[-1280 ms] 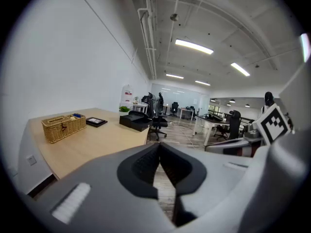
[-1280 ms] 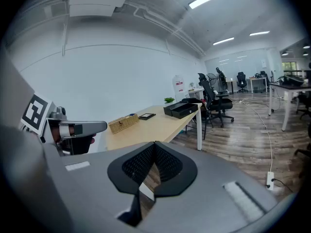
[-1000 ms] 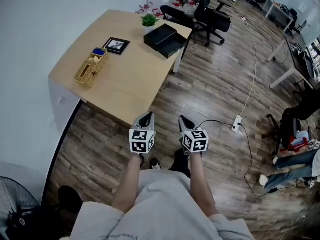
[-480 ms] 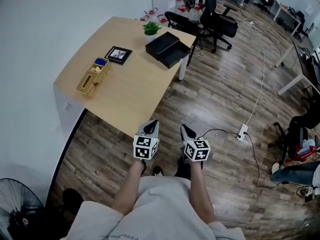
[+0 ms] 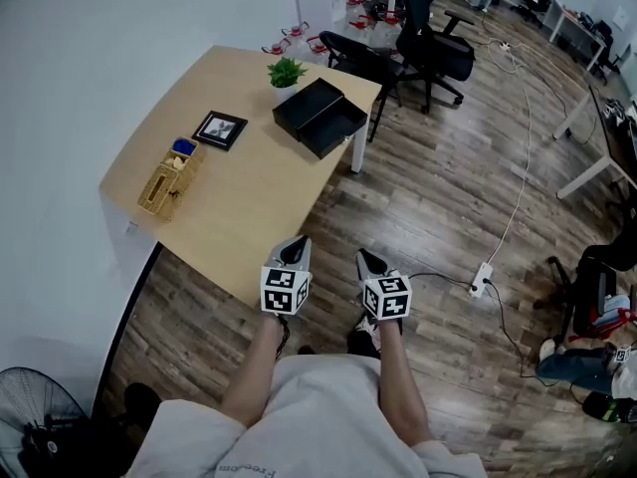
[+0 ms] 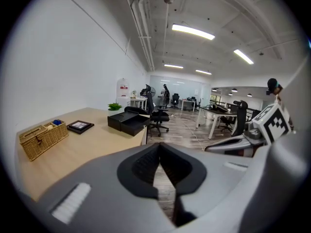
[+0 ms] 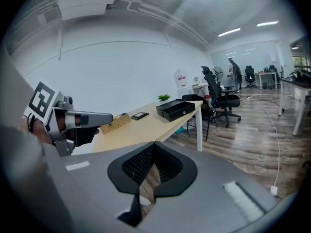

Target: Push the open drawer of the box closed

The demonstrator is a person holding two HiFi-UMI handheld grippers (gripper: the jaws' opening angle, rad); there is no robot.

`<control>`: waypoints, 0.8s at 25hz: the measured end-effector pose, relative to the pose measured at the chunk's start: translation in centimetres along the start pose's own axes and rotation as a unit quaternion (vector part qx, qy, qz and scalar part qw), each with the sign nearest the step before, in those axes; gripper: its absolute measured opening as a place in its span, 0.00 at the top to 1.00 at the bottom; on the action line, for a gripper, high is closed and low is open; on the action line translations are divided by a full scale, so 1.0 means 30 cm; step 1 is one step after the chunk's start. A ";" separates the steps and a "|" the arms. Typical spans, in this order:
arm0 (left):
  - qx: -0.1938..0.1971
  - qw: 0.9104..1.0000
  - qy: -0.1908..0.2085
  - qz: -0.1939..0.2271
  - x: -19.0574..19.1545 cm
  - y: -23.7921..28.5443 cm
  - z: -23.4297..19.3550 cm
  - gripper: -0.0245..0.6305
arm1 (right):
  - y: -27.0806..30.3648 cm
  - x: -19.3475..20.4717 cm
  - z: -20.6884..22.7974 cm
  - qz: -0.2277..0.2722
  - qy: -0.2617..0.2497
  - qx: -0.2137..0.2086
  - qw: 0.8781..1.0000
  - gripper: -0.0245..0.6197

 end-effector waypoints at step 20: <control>-0.077 0.996 -0.050 0.001 -0.075 0.284 0.083 0.88 | 0.088 -0.105 0.427 -0.024 0.001 -0.043 0.999 0.96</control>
Point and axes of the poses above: the fingertips, and each gripper's own axes: y forward along the fingers, z to its right, x out of its underside, the point moved 2 cm from there along -y, backward along the fingers, and after that the axes turned 1 degree about x, right-handed, at the moved point
